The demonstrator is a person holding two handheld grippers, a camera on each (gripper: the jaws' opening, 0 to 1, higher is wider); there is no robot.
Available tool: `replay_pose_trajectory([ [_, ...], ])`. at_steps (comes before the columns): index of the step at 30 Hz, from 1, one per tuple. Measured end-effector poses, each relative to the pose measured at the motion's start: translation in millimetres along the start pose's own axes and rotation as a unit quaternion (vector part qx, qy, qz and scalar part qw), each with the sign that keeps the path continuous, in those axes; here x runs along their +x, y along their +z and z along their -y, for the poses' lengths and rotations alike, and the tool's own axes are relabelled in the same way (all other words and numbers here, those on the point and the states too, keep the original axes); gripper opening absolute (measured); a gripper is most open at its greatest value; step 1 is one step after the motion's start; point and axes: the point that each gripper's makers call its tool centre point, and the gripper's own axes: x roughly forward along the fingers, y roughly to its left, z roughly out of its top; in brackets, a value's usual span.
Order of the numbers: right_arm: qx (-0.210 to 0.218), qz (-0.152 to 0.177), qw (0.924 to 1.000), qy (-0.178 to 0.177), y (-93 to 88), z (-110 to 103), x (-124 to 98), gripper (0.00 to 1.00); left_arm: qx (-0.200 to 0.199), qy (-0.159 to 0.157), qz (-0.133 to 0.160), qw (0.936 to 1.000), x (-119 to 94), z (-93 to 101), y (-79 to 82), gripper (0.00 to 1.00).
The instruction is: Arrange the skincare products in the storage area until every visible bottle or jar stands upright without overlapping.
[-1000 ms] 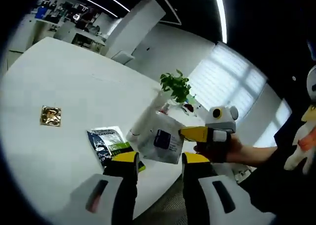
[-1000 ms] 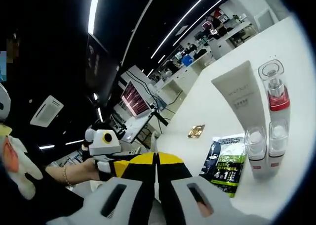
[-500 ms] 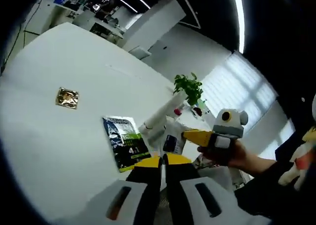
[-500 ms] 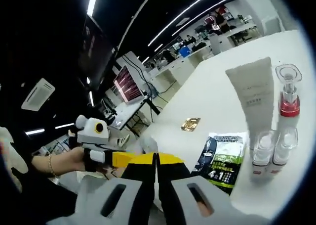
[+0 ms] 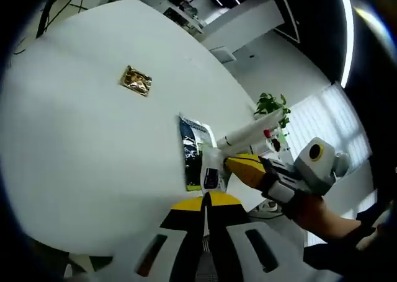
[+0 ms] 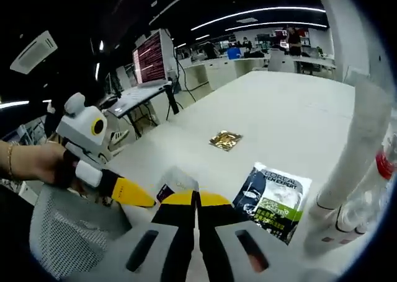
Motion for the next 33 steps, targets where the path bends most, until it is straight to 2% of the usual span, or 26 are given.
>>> replay_pose_trajectory([
  [2,0.001,-0.002,1.0,0.003,-3.4,-0.1,5.4,0.01,0.001,0.017,-0.007,0.9998,1.0,-9.1,-1.3,0.0],
  [6,-0.034,-0.022,0.9992,0.0,-11.4,-0.7,15.9,0.01,-0.001,0.025,-0.018,0.9995,3.6,-19.2,-2.4,0.0],
  [10,-0.05,-0.037,0.9981,0.004,-21.1,-0.6,28.6,0.01,-0.004,0.038,-0.03,0.9988,6.1,-31.6,-4.3,0.0],
  [14,-0.067,-0.047,0.9966,0.006,-27.2,2.8,34.6,0.01,-0.017,0.038,-0.034,0.9986,9.3,-38.6,-3.6,0.0],
  [19,-0.068,-0.067,0.9954,0.004,-34.1,8.5,45.6,0.01,-0.013,0.045,-0.049,0.9977,17.8,-44.9,-6.0,0.0],
  [20,-0.073,-0.069,0.995,0.001,-35.4,10.3,47.7,0.01,-0.039,0.045,-0.052,0.9969,19.5,-45.5,-5.4,0.0],
  [21,-0.077,-0.072,0.9944,-0.002,-36.3,12.5,49.2,0.01,-0.044,0.047,-0.052,0.9966,21.6,-47.6,-3.5,0.0],
  [25,-0.081,-0.084,0.9932,-0.007,-41.0,17.4,56.2,0.01,-0.023,0.068,-0.068,0.995,30.7,-56.8,-3.2,0.0],
  [26,-0.102,-0.094,0.9902,-0.012,-43.6,19.9,57.4,0.01,-0.015,0.072,-0.072,0.9947,32.8,-57.6,-2.4,0.0],
  [28,-0.123,-0.096,0.9877,-0.015,-44.3,21.4,61.5,0.01,-0.009,0.074,-0.076,0.9943,35.0,-57.2,-0.9,0.0],
  [33,-0.125,-0.096,0.9872,-0.021,-42.5,24.0,61.5,0.01,0.021,0.087,-0.083,0.9925,38.5,-63.1,6.4,0.0],
])
